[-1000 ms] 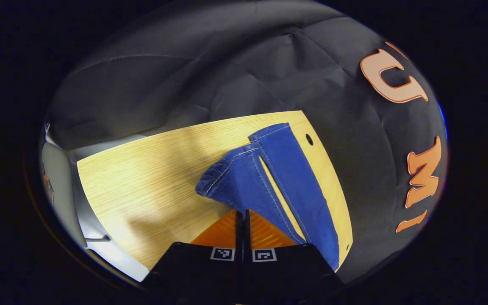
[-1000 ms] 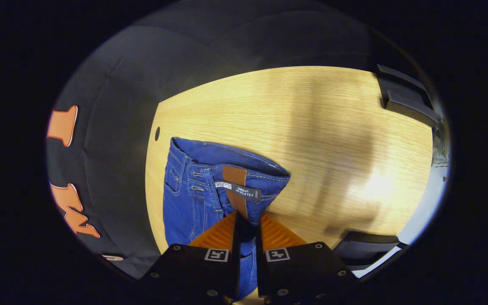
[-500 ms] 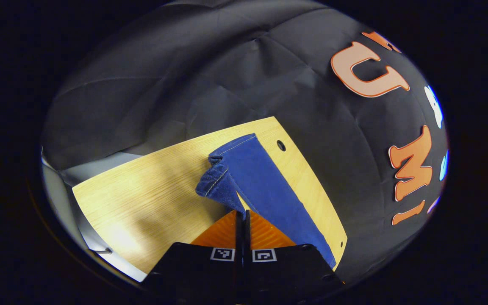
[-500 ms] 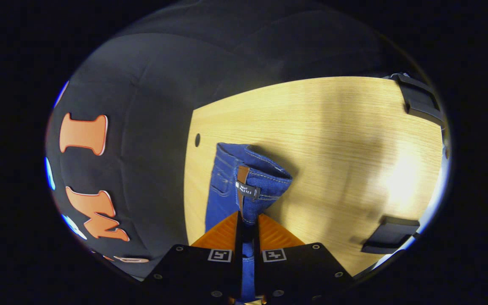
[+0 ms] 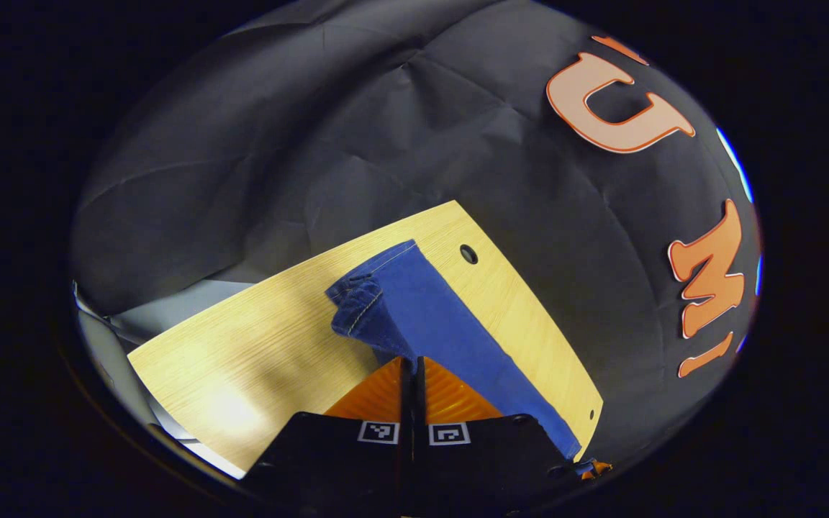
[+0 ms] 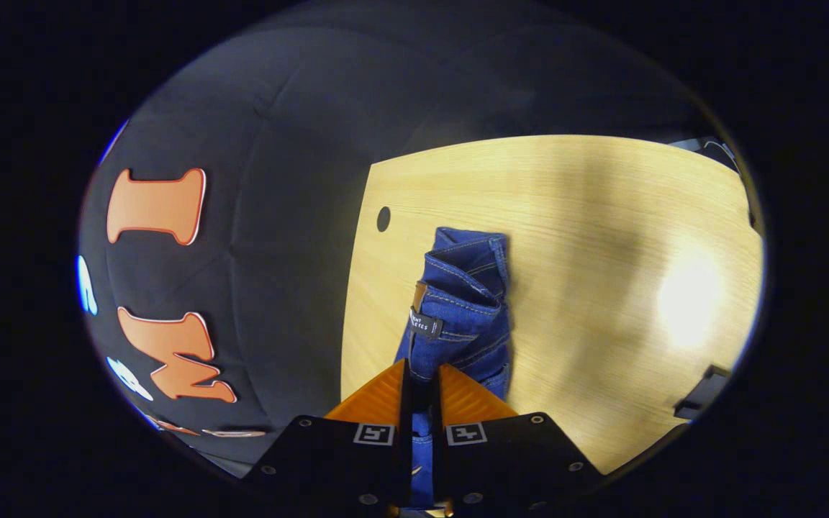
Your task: Grasp the waist and the cuffs of the jeans and fold them to make the two legs overlap; first hold the waist and fold one-third of the jeans toward the cuffs, then hold the cuffs and fold the remaining one-third in the same direction to finish folding.
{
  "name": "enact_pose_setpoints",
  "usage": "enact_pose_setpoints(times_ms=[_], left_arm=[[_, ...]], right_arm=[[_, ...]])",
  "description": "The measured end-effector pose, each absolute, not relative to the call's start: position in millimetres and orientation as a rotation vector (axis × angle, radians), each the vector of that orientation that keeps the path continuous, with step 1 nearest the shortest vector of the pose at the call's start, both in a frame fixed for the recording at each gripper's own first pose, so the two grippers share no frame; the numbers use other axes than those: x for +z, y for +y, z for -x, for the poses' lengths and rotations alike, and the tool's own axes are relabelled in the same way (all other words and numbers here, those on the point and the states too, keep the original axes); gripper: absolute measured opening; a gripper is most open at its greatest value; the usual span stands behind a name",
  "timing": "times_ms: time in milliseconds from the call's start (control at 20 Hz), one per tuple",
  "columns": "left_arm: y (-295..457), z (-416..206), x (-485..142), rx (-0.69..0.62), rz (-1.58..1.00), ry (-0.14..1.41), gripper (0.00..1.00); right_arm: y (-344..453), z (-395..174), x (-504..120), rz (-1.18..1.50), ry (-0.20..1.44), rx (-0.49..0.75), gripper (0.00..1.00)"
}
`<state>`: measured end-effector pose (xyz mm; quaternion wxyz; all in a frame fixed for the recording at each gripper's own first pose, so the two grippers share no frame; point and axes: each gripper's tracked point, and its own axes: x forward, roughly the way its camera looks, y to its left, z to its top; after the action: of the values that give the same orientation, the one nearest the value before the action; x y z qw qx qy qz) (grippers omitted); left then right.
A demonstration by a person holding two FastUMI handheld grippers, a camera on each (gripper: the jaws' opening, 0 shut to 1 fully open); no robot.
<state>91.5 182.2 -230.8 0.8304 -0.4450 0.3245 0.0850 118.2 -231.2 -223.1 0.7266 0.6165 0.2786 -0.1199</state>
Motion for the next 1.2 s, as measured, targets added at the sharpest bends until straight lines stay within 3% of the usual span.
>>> enact_pose_setpoints(times_ms=[350,600,950,1150,1200], left_arm=[[183.2,-169.1,-235.0,0.148,0.981,0.757,0.01],[173.6,-225.1,-263.6,0.139,0.932,0.858,0.01],[172.4,-257.3,-302.6,0.179,0.854,0.999,0.01],[166.8,-256.3,-303.8,0.146,0.75,1.033,0.05],[168.3,-253.2,-296.6,0.135,0.725,1.034,0.17]], right_arm=[[-246.7,-163.0,-211.3,-1.385,0.577,-0.35,0.12],[-247.8,-205.3,-234.3,-1.384,0.634,-0.419,0.12],[-240.6,-254.9,-271.7,-1.341,0.753,-0.482,0.12],[-244.0,-259.0,-261.5,-1.3,0.776,-0.478,0.18],[-248.8,-262.3,-258.2,-1.275,0.762,-0.471,0.22]])
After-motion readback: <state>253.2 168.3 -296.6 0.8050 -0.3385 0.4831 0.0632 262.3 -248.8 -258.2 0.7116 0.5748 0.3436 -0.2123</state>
